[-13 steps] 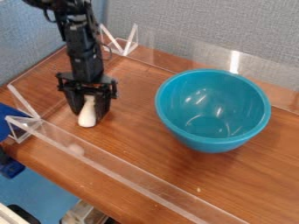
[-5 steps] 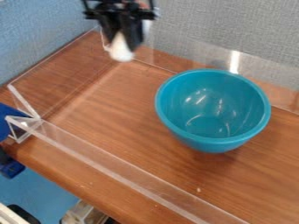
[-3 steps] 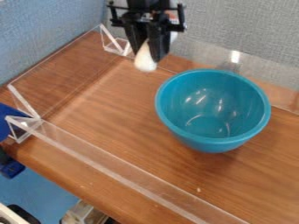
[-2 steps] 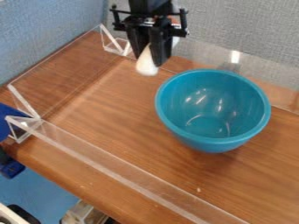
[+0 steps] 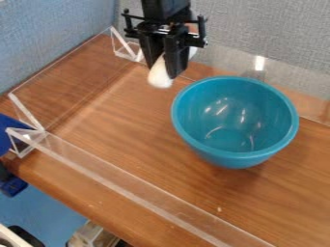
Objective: Put the mushroom in the blue bowl
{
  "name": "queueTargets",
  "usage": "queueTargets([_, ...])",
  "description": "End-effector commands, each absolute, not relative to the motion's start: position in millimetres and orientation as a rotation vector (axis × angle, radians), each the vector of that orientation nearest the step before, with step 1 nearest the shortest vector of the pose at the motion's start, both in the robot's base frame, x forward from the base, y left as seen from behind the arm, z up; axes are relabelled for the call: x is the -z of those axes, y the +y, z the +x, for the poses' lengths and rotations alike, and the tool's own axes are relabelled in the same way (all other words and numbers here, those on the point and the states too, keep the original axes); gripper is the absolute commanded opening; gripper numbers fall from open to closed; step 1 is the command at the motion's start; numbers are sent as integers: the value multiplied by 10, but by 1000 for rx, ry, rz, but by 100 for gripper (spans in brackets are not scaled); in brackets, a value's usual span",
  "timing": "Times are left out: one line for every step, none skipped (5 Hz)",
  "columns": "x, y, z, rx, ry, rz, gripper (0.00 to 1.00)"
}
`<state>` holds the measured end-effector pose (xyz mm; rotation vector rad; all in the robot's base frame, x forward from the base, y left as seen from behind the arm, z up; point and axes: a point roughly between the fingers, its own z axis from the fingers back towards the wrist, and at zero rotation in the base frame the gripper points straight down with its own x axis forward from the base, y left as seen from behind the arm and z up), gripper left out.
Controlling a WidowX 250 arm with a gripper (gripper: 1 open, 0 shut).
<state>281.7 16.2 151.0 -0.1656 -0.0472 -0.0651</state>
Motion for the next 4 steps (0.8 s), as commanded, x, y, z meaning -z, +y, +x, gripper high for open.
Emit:
queueTargets([-1611, 163, 2831, 86, -81, -144, 0])
queueTargets([-1590, 184, 2834, 90, -70, -132, 0])
queueTargets([-1579, 203, 2835, 95, -63, -123, 0])
queueTargets([-1579, 223, 2829, 98, -58, -115, 0])
